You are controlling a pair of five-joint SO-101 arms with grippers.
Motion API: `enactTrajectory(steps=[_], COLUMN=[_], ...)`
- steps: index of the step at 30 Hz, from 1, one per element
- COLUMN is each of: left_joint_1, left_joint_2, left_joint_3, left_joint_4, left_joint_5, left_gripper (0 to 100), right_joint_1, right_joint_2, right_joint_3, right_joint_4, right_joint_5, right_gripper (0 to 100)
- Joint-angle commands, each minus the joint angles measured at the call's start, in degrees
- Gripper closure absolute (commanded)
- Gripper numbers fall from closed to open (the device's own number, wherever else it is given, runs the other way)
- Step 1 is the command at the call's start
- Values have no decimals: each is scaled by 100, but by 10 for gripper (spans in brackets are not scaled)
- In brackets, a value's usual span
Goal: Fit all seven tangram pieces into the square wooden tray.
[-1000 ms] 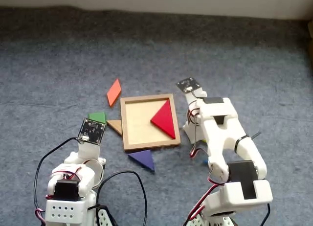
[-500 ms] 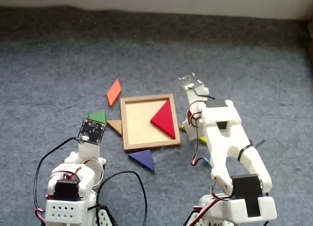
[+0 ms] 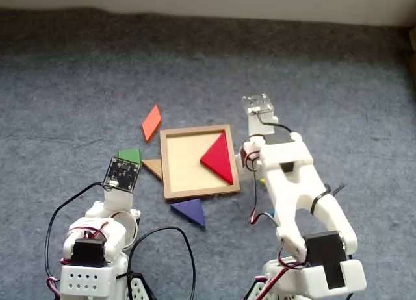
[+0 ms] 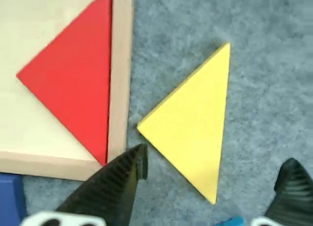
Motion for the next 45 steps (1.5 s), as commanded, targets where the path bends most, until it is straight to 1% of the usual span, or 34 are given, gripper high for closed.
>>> enactTrajectory(steps=[1,6,14,17,20,22,26,29,33,39,41,43,45], left_joint_1=[-22,-22,-22,-22,-22,-22,-22,-22,-22,-22,-22,-22,-22], left_joint_2=[-163,-163,-163,-163,-163,-163,-163,-163,-163,-163,-163,-163,-163], left_joint_3=[110,110,110,110,110,110,110,110,110,110,110,110,110], left_joint_4=[44,44,44,44,44,44,44,44,44,44,44,44,44], left_joint_5=[44,44,44,44,44,44,44,44,44,44,44,44,44], left_gripper=[995,995,995,995,995,995,995,995,995,995,995,995,995], right_joint_1=[-171,-171,-136,-136,-136,-110,136,338,497,479,488,462,409], right_joint_2=[-233,-13,1305,1464,1490,1490,1490,1490,1481,1464,1455,1429,1332], right_joint_3=[-259,-295,-1218,-1464,-1552,-1543,-1543,-1552,-1552,-1552,-1578,-1701,-1956], right_joint_4=[-268,-400,-286,-48,-22,-22,-22,4,13,31,365,760,963], right_joint_5=[-70,-70,-70,-70,-70,-26,-18,-18,-35,-44,-35,-26,-26], right_gripper=[608,608,609,609,615,658,790,843,843,842,841,814,751])
